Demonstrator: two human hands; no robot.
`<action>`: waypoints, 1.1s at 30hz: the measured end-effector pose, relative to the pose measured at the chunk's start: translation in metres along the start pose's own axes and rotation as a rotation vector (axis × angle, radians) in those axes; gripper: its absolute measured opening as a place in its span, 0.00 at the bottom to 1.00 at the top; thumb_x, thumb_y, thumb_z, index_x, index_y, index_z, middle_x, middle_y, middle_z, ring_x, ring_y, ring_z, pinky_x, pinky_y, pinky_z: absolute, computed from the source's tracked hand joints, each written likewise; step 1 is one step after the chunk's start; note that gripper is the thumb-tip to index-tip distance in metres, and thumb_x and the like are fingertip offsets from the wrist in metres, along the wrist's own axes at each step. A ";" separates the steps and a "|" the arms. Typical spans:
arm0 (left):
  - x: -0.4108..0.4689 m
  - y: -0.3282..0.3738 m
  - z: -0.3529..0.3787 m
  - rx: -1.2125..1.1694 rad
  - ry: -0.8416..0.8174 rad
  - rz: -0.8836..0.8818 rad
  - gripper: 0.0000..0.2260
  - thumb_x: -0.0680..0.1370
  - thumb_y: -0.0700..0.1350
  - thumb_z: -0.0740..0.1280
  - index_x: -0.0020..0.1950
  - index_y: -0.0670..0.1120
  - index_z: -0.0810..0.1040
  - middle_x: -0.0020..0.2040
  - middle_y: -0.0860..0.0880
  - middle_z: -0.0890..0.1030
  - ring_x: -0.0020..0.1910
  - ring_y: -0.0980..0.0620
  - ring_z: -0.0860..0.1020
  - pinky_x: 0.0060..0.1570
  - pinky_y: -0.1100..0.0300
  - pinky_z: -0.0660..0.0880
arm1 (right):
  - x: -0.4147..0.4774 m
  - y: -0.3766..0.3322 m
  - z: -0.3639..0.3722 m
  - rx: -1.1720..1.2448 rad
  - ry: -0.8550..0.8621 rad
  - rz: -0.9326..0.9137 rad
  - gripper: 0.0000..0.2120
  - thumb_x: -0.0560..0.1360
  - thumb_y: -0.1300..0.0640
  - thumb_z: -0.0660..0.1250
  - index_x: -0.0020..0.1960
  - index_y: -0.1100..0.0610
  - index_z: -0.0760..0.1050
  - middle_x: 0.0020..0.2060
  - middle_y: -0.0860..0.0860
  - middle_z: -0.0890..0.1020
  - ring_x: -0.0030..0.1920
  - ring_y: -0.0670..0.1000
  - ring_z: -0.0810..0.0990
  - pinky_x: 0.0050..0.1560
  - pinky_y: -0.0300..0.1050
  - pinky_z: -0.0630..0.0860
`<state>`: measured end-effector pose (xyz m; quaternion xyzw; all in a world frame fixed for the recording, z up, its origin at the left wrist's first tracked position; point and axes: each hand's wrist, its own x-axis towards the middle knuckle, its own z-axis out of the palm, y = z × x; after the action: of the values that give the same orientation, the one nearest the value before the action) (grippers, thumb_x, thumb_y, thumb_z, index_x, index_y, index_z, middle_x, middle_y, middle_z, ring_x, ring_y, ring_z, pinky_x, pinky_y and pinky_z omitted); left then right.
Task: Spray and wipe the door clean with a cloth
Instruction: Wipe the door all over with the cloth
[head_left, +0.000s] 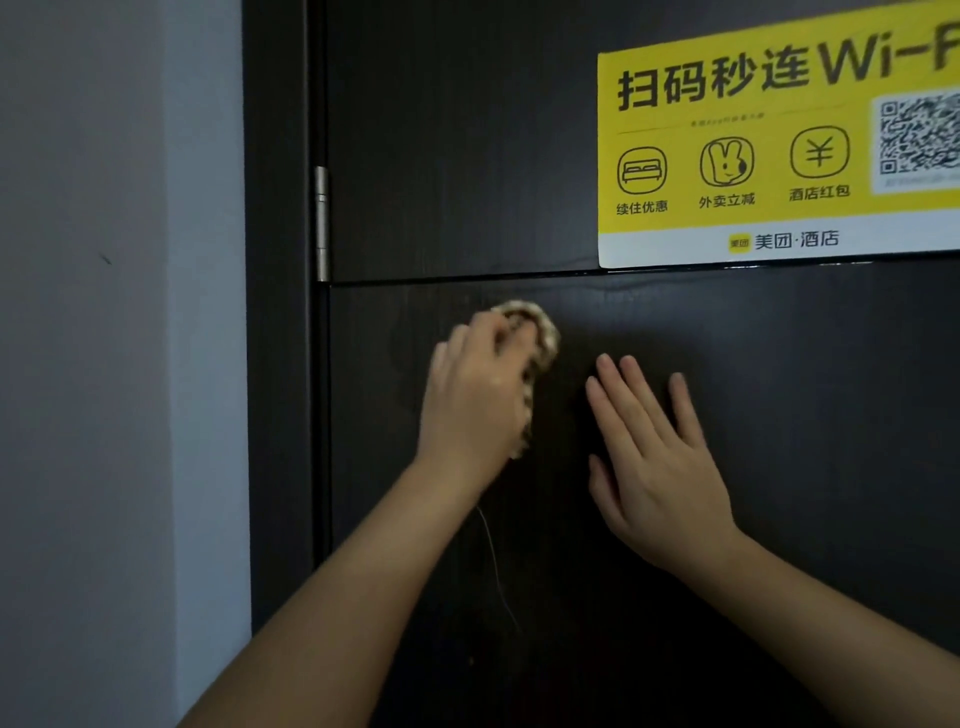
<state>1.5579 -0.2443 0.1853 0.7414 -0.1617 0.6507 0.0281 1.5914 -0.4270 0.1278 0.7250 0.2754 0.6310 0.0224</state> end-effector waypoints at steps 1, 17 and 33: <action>0.005 -0.014 -0.002 0.000 0.042 -0.111 0.17 0.75 0.40 0.59 0.62 0.43 0.77 0.54 0.42 0.75 0.48 0.43 0.75 0.49 0.49 0.74 | 0.000 -0.001 0.000 -0.011 0.003 0.034 0.28 0.77 0.52 0.56 0.74 0.64 0.63 0.75 0.59 0.61 0.76 0.58 0.58 0.73 0.65 0.53; -0.083 0.003 -0.001 0.098 -0.068 -0.113 0.16 0.75 0.42 0.66 0.63 0.46 0.76 0.59 0.44 0.73 0.52 0.46 0.71 0.46 0.50 0.72 | -0.003 -0.001 0.001 -0.031 0.005 0.057 0.26 0.77 0.53 0.56 0.73 0.63 0.65 0.75 0.58 0.62 0.76 0.57 0.57 0.74 0.65 0.52; -0.115 0.017 0.016 0.059 0.081 -0.370 0.16 0.74 0.35 0.64 0.60 0.46 0.78 0.56 0.44 0.73 0.47 0.43 0.73 0.44 0.51 0.69 | -0.018 -0.010 0.006 -0.040 -0.044 0.042 0.28 0.77 0.52 0.56 0.75 0.61 0.61 0.76 0.58 0.59 0.77 0.57 0.55 0.74 0.63 0.52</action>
<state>1.5574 -0.2407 0.0676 0.7322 -0.0021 0.6681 0.1321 1.5919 -0.4244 0.1063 0.7435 0.2470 0.6207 0.0296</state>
